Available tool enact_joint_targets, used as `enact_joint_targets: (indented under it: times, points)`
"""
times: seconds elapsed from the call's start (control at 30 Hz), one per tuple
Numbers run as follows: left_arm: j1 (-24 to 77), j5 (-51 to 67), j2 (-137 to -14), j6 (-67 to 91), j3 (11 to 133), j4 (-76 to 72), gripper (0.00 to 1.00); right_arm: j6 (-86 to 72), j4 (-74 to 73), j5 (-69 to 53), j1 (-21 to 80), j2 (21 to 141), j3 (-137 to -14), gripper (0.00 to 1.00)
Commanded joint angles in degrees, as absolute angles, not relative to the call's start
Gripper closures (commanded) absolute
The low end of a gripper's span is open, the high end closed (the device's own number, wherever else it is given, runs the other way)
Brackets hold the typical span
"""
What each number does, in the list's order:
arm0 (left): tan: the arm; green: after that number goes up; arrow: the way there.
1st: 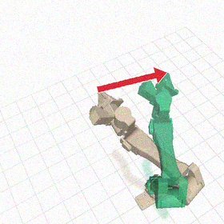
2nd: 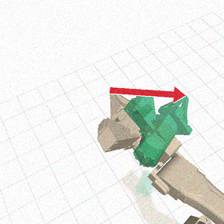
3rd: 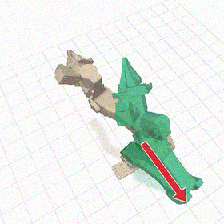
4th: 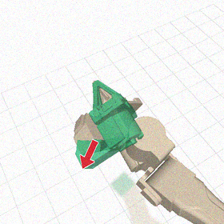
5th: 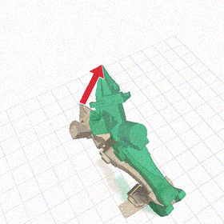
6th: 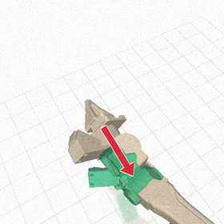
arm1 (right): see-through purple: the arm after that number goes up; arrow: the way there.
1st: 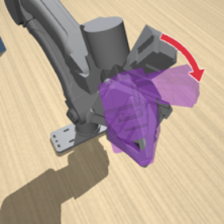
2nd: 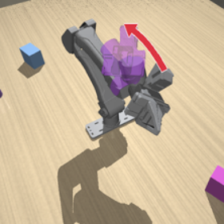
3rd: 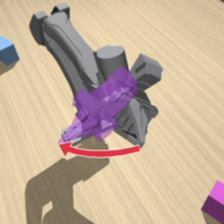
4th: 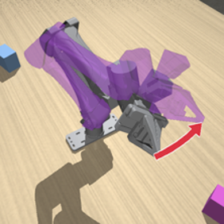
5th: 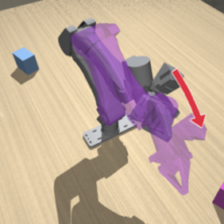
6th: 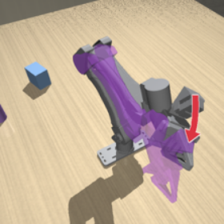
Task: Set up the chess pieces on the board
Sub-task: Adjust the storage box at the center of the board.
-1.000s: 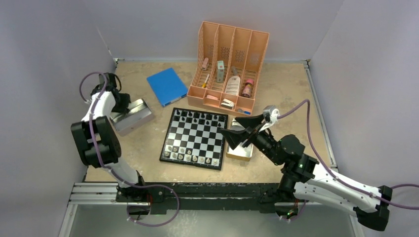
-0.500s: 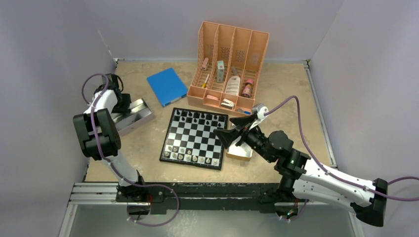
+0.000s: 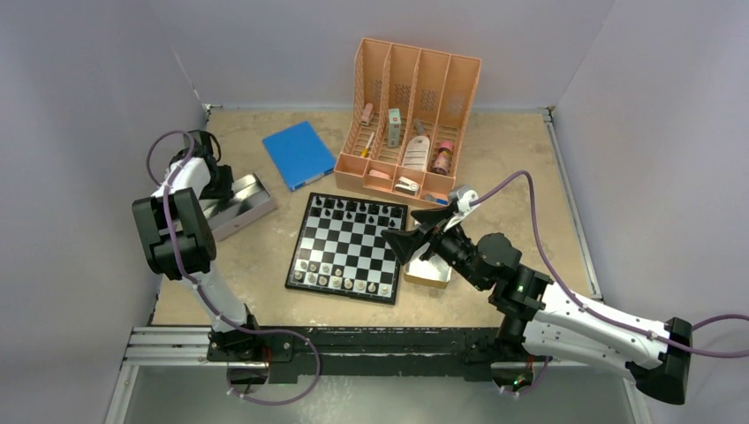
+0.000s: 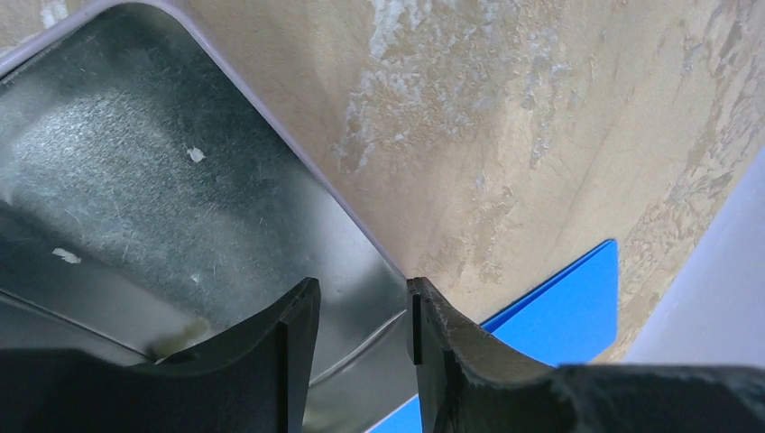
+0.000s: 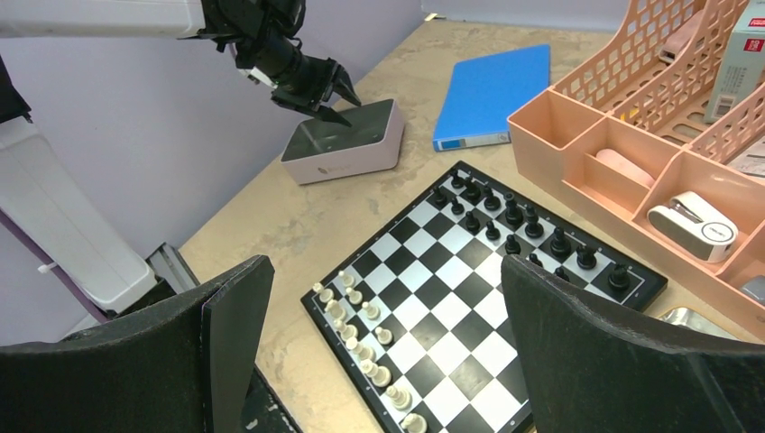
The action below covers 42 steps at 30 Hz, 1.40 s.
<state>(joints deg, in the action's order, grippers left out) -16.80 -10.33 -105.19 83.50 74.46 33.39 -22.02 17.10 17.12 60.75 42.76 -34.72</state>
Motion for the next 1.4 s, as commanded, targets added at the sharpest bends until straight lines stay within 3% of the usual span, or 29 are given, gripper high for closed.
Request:
enact_joint_targets:
  times: [0.0,0.47,0.77,1.1,1.37]
  points:
    - [-16.61,-11.76,-107.06,84.13,76.79,32.86,0.6,-21.46,20.39,18.71,60.99,42.86,-37.16,0.01]
    - [-15.68,-13.7,-101.94,87.4,76.63,32.63,0.56,-20.56,21.51,18.68,60.96,45.21,-37.59,0.01]
    - [-15.25,-14.91,-105.78,88.68,77.43,31.99,0.54,-19.35,21.01,19.01,60.92,46.93,-38.9,0.01]
    - [-15.29,-15.03,-108.42,87.21,78.93,33.72,0.62,-18.11,21.97,19.6,60.92,49.21,-39.24,0.01]
    - [-15.29,-13.84,-109.05,87.02,78.6,35.06,0.81,-18.05,22.59,19.2,60.92,50.16,-39.66,0.01]
